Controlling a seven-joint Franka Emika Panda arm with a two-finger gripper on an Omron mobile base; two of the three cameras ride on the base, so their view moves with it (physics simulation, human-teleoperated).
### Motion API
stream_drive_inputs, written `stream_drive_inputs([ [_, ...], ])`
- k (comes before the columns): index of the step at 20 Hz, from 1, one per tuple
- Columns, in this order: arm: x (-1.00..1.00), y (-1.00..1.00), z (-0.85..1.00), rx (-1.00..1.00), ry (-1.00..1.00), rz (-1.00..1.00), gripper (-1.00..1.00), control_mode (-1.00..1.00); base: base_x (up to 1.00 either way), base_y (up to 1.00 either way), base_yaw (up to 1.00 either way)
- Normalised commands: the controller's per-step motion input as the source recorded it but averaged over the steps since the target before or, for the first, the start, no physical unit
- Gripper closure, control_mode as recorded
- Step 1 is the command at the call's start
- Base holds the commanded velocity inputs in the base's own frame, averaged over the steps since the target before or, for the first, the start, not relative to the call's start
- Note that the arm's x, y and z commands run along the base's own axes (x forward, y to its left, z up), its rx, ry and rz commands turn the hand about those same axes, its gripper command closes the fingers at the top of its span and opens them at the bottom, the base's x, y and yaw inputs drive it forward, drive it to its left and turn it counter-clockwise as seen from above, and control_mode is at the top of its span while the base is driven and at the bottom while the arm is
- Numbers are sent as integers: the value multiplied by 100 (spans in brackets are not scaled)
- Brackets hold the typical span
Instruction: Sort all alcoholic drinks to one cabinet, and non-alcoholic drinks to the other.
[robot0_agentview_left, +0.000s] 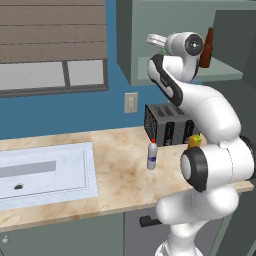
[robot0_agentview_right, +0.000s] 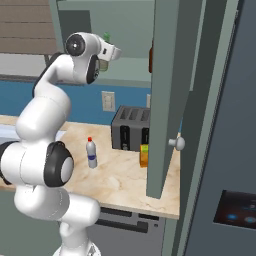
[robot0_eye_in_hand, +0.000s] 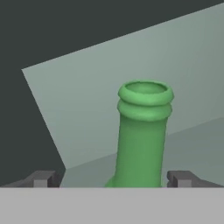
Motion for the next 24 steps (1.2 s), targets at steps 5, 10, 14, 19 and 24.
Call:
stream_drive_inputs([
  [5, 11, 10, 0, 6, 0, 3, -100, -100, 0, 0, 0],
  [10, 7, 2, 0, 5, 0, 3, -100, -100, 0, 0, 0],
  [14, 0, 0, 6, 1, -3, 0, -100, -100, 0, 0, 0],
  [19, -3, 0, 13, 0, -7, 0, -100, -100, 0, 0, 0],
  [24, -29, 0, 14, 0, -11, 0, -100, -100, 0, 0, 0],
])
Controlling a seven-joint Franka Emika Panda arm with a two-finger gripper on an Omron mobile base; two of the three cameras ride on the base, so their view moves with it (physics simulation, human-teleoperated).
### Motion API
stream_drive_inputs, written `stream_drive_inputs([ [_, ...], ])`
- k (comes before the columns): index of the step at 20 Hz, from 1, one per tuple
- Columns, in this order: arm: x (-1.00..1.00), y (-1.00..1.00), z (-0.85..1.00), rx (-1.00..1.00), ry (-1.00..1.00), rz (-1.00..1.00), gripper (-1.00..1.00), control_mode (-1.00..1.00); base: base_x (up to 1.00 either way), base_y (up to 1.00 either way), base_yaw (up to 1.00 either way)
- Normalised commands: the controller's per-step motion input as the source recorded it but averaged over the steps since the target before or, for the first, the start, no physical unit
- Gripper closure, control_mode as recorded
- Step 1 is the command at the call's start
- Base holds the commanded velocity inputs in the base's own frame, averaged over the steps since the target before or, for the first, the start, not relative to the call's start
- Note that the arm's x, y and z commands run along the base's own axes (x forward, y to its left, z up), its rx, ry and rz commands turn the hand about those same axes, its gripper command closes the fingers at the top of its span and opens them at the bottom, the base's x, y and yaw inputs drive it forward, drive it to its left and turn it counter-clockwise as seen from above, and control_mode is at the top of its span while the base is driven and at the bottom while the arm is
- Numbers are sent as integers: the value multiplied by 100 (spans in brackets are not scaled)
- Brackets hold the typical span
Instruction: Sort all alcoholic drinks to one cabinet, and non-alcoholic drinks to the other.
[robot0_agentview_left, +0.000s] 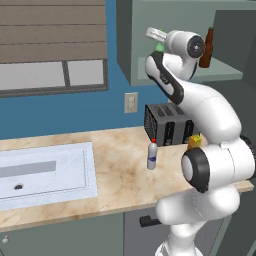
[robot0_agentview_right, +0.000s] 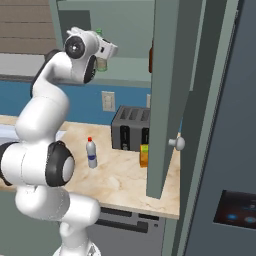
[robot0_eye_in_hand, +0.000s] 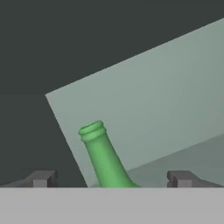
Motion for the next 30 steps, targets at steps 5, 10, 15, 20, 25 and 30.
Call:
stream_drive_inputs([
  [5, -57, -4, 15, 0, -11, 0, -100, -100, 0, 0, 0],
  [10, -85, -15, 0, -1, -2, 0, -100, -100, 0, 0, 0],
  [15, -100, -18, 2, 0, 0, 0, -100, -100, 0, 0, 0],
  [20, -100, -6, 13, 0, 6, 0, -100, -100, 0, 0, 0],
  [25, -100, 0, 21, 0, 13, 0, -100, -100, 0, 0, 0],
  [30, -100, 0, 12, 0, 22, 0, -100, -100, 0, 0, 0],
])
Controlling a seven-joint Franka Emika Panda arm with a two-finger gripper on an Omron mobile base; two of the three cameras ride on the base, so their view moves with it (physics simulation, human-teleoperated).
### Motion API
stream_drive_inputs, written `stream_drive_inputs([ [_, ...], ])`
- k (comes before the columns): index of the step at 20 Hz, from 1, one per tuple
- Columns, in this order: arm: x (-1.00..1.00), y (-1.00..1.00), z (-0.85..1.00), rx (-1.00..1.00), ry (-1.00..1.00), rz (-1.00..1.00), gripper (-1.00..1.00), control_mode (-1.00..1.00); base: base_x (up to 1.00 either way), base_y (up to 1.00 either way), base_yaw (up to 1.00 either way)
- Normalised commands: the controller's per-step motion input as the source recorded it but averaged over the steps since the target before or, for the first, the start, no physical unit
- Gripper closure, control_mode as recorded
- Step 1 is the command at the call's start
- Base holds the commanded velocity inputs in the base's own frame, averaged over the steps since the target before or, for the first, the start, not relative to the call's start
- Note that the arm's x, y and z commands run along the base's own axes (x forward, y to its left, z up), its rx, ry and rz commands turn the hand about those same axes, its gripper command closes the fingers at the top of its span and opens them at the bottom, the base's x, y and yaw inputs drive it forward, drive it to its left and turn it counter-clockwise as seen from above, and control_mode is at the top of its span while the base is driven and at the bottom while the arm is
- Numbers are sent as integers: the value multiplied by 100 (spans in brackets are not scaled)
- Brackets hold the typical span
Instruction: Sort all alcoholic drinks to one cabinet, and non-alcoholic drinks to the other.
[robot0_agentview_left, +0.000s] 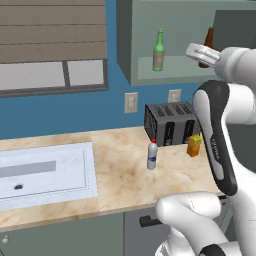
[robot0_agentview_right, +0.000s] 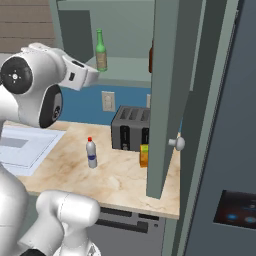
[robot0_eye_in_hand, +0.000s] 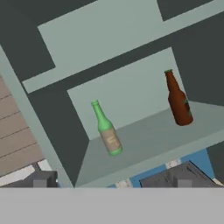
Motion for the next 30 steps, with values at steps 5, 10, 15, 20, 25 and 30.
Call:
stream_drive_inputs([
  [5, -79, 22, -13, -4, 34, -5, -100, -100, 0, 0, 0],
  [10, -55, 51, -66, -8, 34, -12, -100, -100, 0, 0, 0],
  [15, -38, 52, -71, -7, 30, -16, -100, -100, 0, 0, 0],
  [20, -18, 51, -55, -5, 29, -20, -100, -100, 0, 0, 0],
  [25, -2, 36, -47, -3, 25, -19, -100, -100, 0, 0, 0],
  [30, 11, 17, -54, -5, 4, -9, -100, -100, 0, 0, 0],
])
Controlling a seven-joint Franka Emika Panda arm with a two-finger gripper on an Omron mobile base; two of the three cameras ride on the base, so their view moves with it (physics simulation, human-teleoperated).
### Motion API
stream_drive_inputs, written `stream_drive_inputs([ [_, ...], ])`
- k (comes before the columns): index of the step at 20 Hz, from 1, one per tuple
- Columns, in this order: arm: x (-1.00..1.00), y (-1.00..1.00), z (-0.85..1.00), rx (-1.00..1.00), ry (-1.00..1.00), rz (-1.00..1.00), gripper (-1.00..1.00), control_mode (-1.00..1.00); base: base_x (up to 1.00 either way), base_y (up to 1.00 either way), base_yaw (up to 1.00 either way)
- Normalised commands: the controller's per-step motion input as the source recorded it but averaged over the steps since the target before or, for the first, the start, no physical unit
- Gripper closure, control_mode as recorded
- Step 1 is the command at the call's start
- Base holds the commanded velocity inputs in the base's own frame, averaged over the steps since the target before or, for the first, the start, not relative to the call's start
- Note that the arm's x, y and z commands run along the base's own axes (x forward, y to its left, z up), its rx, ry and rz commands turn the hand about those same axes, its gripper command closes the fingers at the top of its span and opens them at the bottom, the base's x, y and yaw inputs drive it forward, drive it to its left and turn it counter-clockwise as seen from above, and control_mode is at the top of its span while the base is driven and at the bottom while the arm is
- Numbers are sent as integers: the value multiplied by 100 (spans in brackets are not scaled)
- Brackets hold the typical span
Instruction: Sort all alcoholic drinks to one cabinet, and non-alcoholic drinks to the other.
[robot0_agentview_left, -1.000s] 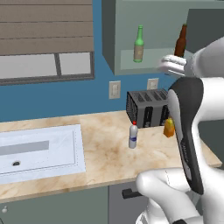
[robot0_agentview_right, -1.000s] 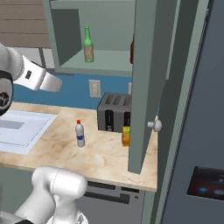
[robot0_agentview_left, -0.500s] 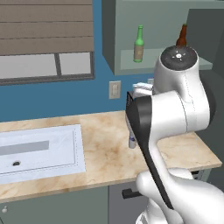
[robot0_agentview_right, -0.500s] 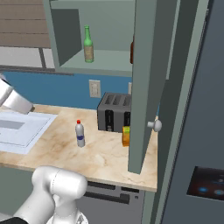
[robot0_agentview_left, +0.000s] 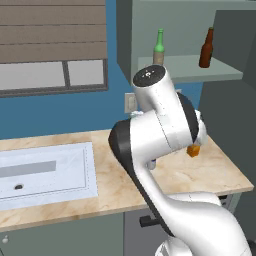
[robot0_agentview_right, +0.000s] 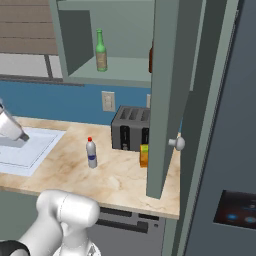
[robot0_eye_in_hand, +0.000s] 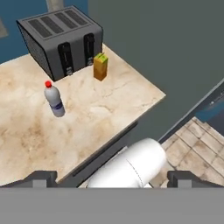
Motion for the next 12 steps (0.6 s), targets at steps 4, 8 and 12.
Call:
stream_drive_inputs([
  [4, 34, 14, -45, -6, 0, -8, -100, -100, 0, 0, 0],
  [8, 39, 13, -36, -6, 0, -7, -100, -100, 0, 0, 0],
  [12, 42, 14, -26, -8, -1, -10, -100, -100, 0, 0, 0],
])
